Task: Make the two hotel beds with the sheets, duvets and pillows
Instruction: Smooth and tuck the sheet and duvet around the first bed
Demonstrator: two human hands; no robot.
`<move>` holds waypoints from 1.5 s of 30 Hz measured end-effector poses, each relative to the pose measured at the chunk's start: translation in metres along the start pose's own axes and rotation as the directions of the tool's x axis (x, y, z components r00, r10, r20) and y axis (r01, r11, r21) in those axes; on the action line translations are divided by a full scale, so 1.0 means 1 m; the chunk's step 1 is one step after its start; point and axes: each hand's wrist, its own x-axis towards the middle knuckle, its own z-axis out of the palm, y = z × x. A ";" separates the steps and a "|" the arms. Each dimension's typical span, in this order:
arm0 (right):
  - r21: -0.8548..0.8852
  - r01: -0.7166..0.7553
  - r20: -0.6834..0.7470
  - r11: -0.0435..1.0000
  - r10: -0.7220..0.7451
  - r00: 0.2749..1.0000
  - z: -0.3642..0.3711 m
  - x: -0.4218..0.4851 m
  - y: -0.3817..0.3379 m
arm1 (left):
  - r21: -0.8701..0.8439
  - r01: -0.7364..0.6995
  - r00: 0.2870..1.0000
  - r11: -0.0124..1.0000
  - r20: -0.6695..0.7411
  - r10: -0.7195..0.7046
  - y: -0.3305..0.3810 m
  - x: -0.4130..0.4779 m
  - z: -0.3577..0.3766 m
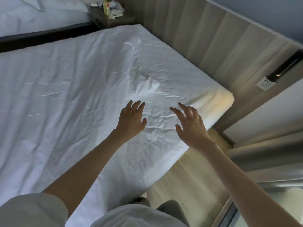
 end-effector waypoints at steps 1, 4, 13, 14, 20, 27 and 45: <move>0.000 0.014 -0.001 1.000 -0.014 1.000 0.001 0.015 0.012 | 0.000 0.013 1.000 1.000 -0.002 -0.013 0.004 0.015 0.001; 0.010 0.078 -0.024 0.997 -0.078 0.997 0.008 0.061 0.048 | 0.020 0.073 0.997 0.997 -0.002 -0.073 0.013 0.057 0.009; 0.065 0.342 0.100 0.937 -0.347 0.933 0.030 0.201 0.150 | 0.013 0.348 0.937 0.938 -0.035 -0.347 0.050 0.154 0.045; 0.098 0.356 0.128 0.929 -0.367 0.922 0.030 0.217 0.160 | -0.004 0.392 0.919 0.920 -0.040 -0.392 0.056 0.160 0.049; 0.205 0.388 0.234 0.899 -0.430 0.872 0.038 0.296 0.198 | -0.111 0.551 0.829 0.827 -0.042 -0.558 0.078 0.196 0.064; 0.202 0.405 0.415 0.892 -0.452 0.789 0.099 0.365 0.198 | -0.243 0.605 0.771 0.758 -0.059 -0.635 0.059 0.232 0.093; 0.394 0.272 0.316 0.878 -0.407 0.857 0.310 0.505 0.160 | -0.387 0.661 0.717 0.643 0.072 -0.694 -0.082 0.356 0.237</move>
